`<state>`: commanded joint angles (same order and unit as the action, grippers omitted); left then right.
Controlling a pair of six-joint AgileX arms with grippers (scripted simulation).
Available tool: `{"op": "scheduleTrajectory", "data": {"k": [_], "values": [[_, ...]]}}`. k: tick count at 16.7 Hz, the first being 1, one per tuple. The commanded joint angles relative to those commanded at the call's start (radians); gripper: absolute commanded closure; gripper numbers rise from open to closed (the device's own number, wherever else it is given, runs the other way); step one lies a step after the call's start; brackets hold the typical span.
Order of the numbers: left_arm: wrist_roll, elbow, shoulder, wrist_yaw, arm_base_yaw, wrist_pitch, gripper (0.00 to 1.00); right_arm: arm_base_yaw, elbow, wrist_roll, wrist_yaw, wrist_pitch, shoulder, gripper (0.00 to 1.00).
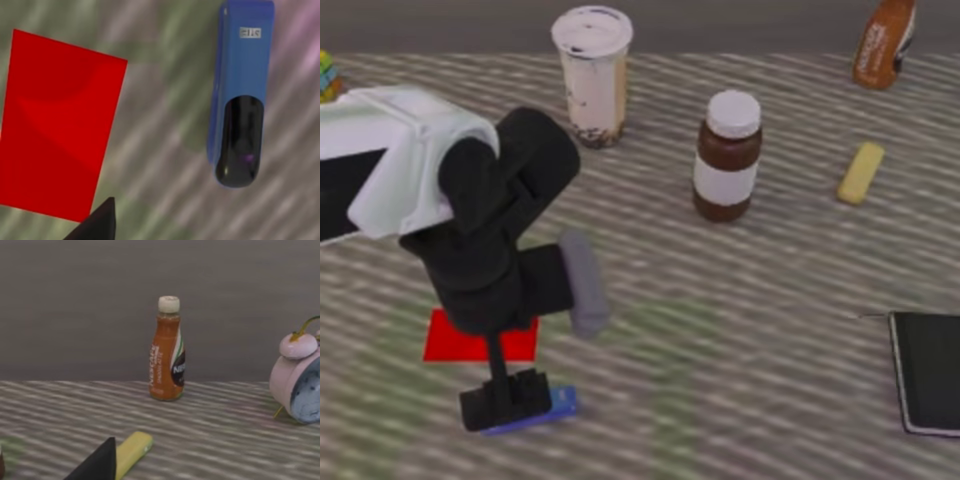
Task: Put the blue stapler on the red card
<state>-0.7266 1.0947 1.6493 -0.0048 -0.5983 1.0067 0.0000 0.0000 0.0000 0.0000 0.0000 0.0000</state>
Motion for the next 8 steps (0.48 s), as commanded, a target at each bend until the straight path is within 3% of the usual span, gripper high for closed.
{"op": "scheduleTrajectory", "data": {"k": [8], "values": [[-0.004, -0.022, 0.024, 0.0, 0.001, -0.037, 0.0, 0.0, 0.0, 0.0, 0.0, 0.0, 0.0, 0.0]]}}
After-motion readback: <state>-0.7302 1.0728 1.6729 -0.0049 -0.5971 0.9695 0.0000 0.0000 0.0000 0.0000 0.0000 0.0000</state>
